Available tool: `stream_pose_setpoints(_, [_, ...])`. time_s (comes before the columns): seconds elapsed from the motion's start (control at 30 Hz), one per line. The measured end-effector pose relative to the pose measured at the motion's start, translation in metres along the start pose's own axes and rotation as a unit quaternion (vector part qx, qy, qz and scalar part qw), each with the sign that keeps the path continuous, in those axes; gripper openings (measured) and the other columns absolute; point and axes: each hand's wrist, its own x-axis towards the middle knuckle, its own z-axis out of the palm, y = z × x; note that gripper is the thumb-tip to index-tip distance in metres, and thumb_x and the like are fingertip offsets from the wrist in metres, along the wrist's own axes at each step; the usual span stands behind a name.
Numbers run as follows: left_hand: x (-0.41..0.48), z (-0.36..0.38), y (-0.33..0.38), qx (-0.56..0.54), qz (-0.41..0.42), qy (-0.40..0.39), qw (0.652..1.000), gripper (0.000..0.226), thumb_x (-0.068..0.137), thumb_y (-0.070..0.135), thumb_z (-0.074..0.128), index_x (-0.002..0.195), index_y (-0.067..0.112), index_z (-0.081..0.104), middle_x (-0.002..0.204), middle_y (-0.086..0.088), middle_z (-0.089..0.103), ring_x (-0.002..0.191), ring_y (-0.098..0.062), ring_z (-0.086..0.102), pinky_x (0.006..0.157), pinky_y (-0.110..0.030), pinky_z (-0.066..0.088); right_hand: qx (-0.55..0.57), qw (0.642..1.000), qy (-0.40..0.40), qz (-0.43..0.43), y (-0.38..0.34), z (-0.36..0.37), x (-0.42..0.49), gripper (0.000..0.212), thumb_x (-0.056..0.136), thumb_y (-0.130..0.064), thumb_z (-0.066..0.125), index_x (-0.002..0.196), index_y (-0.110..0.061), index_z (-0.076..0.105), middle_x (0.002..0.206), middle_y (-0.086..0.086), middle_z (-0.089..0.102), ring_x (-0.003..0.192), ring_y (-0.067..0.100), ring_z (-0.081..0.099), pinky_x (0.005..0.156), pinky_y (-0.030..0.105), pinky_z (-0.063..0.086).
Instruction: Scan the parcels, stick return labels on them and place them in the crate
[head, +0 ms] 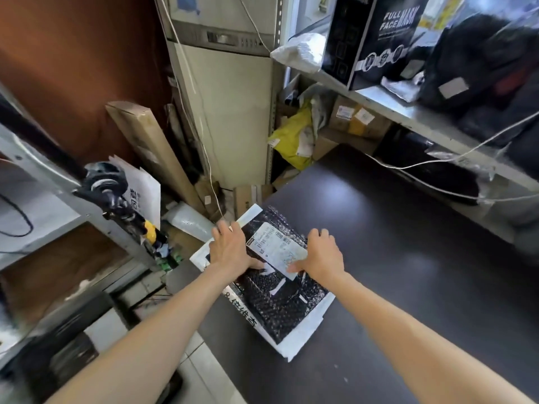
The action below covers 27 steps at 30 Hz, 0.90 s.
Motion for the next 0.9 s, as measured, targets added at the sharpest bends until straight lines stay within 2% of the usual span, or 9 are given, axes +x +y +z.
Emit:
stream_pose_setpoints(0.13, [0.004, -0.005, 0.001, 0.002, 0.019, -0.009, 1.0, 0.113, 0.053, 0.068, 0.081, 0.132, 0.003, 0.034, 0.129, -0.014, 0.041, 0.12, -0.032, 0.039, 0.1, -0.036, 0.038, 0.123, 0.992, -0.016, 0.037, 0.001, -0.009, -0.001, 0.073, 0.059, -0.028, 0.093, 0.111, -0.009, 0.046, 0.116, 0.008, 0.054, 0.102, 0.027, 0.052, 0.073, 0.035, 0.041])
stream_pose_setpoints(0.27, [0.005, -0.016, 0.014, -0.077, 0.055, -0.021, 0.995, 0.112, 0.054, 0.06, 0.086, 0.135, 0.004, 0.033, 0.131, -0.016, 0.041, 0.123, -0.034, 0.039, 0.098, -0.039, 0.039, 0.222, 0.972, -0.007, 0.075, 0.017, -0.033, -0.012, 0.065, 0.056, -0.017, 0.093, 0.107, -0.009, 0.053, 0.11, 0.009, 0.062, 0.1, 0.025, 0.057, 0.073, 0.034, 0.044])
stream_pose_setpoints(0.37, [0.004, -0.023, 0.041, -0.109, 0.109, -0.025, 0.988, 0.094, 0.054, 0.057, 0.087, 0.124, 0.01, 0.045, 0.123, -0.012, 0.042, 0.12, -0.034, 0.038, 0.094, -0.038, 0.039, 0.287, 0.953, 0.008, 0.097, 0.047, -0.052, -0.034, 0.046, 0.058, -0.008, 0.089, 0.095, 0.001, 0.064, 0.081, 0.008, 0.068, 0.073, 0.017, 0.055, 0.063, 0.03, 0.042])
stream_pose_setpoints(0.43, [0.002, -0.026, 0.069, -0.139, 0.151, -0.038, 0.978, 0.084, 0.055, 0.055, 0.088, 0.119, 0.015, 0.052, 0.111, -0.008, 0.04, 0.118, -0.034, 0.038, 0.091, -0.038, 0.039, 0.334, 0.935, 0.016, 0.123, 0.071, -0.062, -0.058, 0.023, 0.062, -0.004, 0.085, 0.076, -0.005, 0.067, 0.057, -0.005, 0.062, 0.05, 0.007, 0.051, 0.05, 0.022, 0.037])
stream_pose_setpoints(0.5, [-0.004, -0.024, 0.1, -0.194, 0.181, -0.056, 0.962, 0.076, 0.058, 0.052, 0.088, 0.119, 0.021, 0.057, 0.11, -0.007, 0.044, 0.118, -0.034, 0.042, 0.094, -0.041, 0.041, 0.378, 0.912, 0.039, 0.155, 0.097, -0.071, -0.085, 0.018, 0.065, -0.001, 0.083, 0.071, -0.009, 0.068, 0.054, -0.008, 0.061, 0.04, -0.001, 0.048, 0.041, 0.017, 0.034])
stream_pose_setpoints(0.6, [-0.025, -0.016, 0.155, -0.267, 0.193, -0.093, 0.94, 0.074, 0.059, 0.056, 0.087, 0.117, 0.021, 0.058, 0.118, -0.009, 0.052, 0.118, -0.03, 0.048, 0.1, -0.044, 0.043, 0.466, 0.858, 0.094, 0.197, 0.139, -0.084, -0.132, 0.017, 0.067, 0.007, 0.079, 0.073, -0.007, 0.071, 0.063, 0.001, 0.069, 0.041, 0.004, 0.055, 0.036, 0.016, 0.035])
stream_pose_setpoints(0.73, [-0.081, 0.005, 0.231, -0.381, 0.155, -0.117, 0.904, 0.1, 0.056, 0.048, 0.091, 0.131, 0.014, 0.034, 0.122, -0.001, 0.032, 0.11, -0.02, 0.044, 0.1, -0.037, 0.041, 0.525, 0.798, 0.173, 0.238, 0.194, -0.09, -0.197, 0.018, 0.069, 0.01, 0.076, 0.08, -0.003, 0.07, 0.069, 0.007, 0.074, 0.049, 0.014, 0.061, 0.042, 0.019, 0.04])
stream_pose_setpoints(0.83, [-0.126, 0.026, 0.279, -0.444, 0.168, -0.143, 0.869, 0.101, 0.057, 0.037, 0.093, 0.132, 0.014, 0.029, 0.123, -0.001, 0.049, 0.108, -0.019, 0.051, 0.095, -0.032, 0.042, 0.552, 0.762, 0.215, 0.262, 0.237, -0.087, -0.243, 0.023, 0.069, 0.007, 0.077, 0.089, -0.002, 0.07, 0.077, 0.008, 0.076, 0.056, 0.018, 0.066, 0.043, 0.022, 0.042])
stream_pose_setpoints(0.9, [-0.155, 0.042, 0.307, -0.498, 0.144, -0.175, 0.837, 0.09, 0.06, 0.027, 0.093, 0.128, 0.012, 0.036, 0.116, 0.0, 0.057, 0.102, -0.018, 0.057, 0.094, -0.032, 0.046, 0.573, 0.737, 0.241, 0.265, 0.268, -0.085, -0.272, 0.025, 0.068, 0.008, 0.078, 0.09, -0.003, 0.071, 0.079, 0.006, 0.076, 0.064, 0.019, 0.072, 0.051, 0.028, 0.054])
